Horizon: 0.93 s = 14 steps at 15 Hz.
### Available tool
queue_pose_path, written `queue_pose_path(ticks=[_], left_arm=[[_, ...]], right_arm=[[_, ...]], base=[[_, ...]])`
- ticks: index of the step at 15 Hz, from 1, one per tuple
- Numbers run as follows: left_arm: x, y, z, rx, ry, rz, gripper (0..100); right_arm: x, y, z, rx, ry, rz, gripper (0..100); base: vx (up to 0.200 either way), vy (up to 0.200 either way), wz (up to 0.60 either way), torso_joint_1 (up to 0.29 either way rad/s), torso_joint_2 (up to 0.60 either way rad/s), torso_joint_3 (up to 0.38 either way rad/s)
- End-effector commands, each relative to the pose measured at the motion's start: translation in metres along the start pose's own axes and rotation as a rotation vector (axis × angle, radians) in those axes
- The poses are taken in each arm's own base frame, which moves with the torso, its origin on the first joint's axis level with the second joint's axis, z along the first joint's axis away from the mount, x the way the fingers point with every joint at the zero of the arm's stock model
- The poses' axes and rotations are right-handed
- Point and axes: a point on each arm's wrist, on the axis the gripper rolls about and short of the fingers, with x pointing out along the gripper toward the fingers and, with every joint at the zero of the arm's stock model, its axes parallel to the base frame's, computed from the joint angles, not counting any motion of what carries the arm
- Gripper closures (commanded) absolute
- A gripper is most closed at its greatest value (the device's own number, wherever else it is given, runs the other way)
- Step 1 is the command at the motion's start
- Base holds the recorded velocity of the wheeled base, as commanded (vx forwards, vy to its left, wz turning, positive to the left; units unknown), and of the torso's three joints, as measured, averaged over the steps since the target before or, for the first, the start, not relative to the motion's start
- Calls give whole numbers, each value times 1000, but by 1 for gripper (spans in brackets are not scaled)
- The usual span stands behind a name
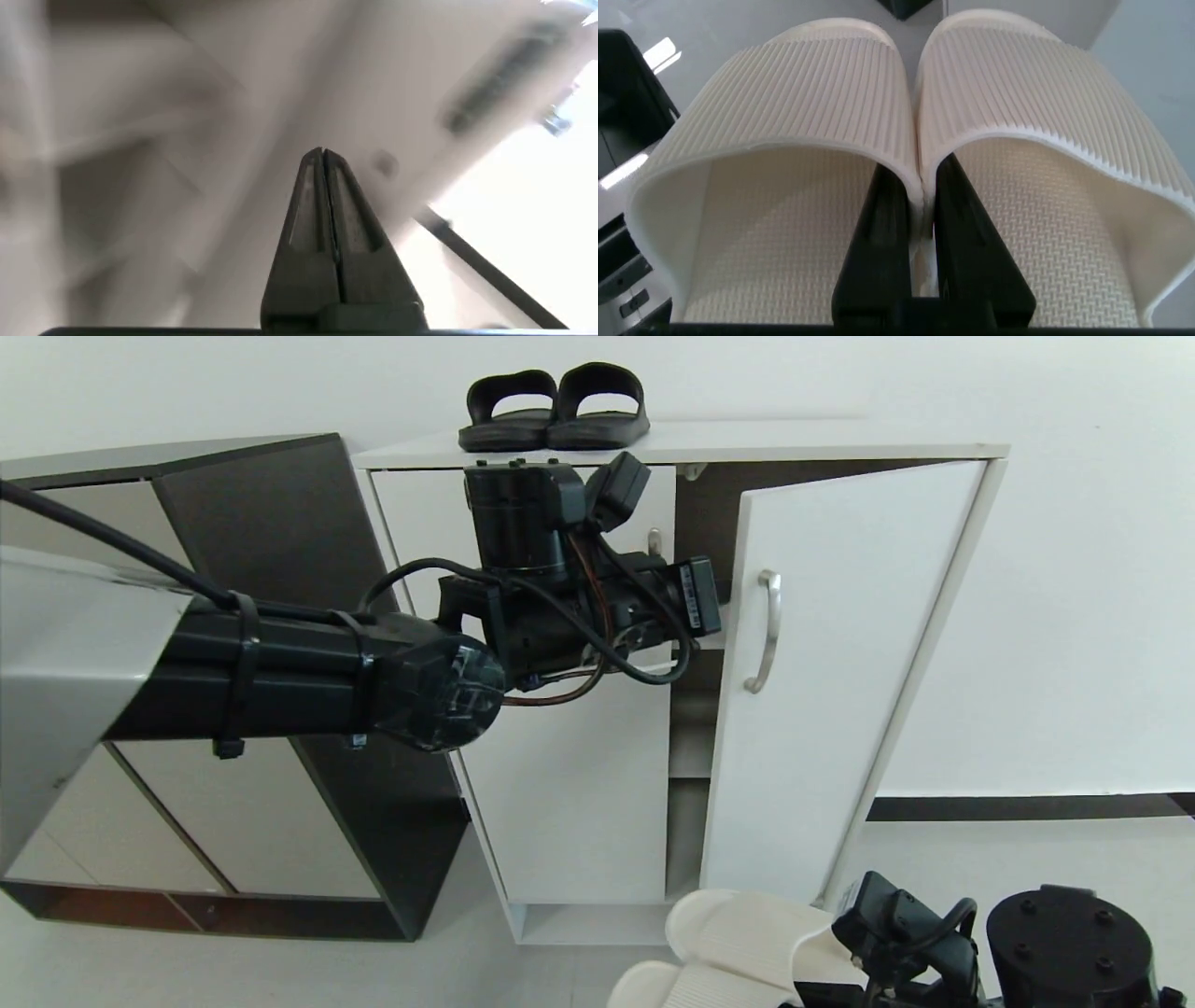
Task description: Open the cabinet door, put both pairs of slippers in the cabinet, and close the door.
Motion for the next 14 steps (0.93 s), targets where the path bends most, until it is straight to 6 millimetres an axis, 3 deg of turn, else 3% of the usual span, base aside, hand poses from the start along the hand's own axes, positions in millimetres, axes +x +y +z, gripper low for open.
queue_pose_path(ticks=[1,3,5,7,9,10,13,14], left_arm=[[-13,-37,7,12,-3,-102,100],[-14,-65,8,19,0,-194,100],[-13,-70,7,20,2,-211,100],[-15,-56,10,28,-9,-161,100],[-33,-34,15,57,-25,-55,100],[-63,-19,15,121,-22,57,100],[-140,-19,10,229,-11,195,100],[-194,-28,9,236,-64,395,100]], right_arm=[[-1,3,-2,-5,6,12,100],[-2,5,-1,-9,2,19,100],[-3,5,-1,-9,-2,19,100],[-3,5,-1,-9,-2,18,100],[-2,1,0,-1,-4,4,100],[2,-8,6,24,-22,-30,100],[11,-27,29,102,-118,-109,100],[19,-36,37,146,-148,-208,100]], base=[[-200,0,0,-2,12,2],[-200,0,0,-2,2,7],[-200,0,0,5,2,5],[-100,0,0,-1,1,4],[0,0,0,0,0,0],[0,0,0,0,0,0],[0,0,0,0,0,0],[0,0,0,0,0,0]])
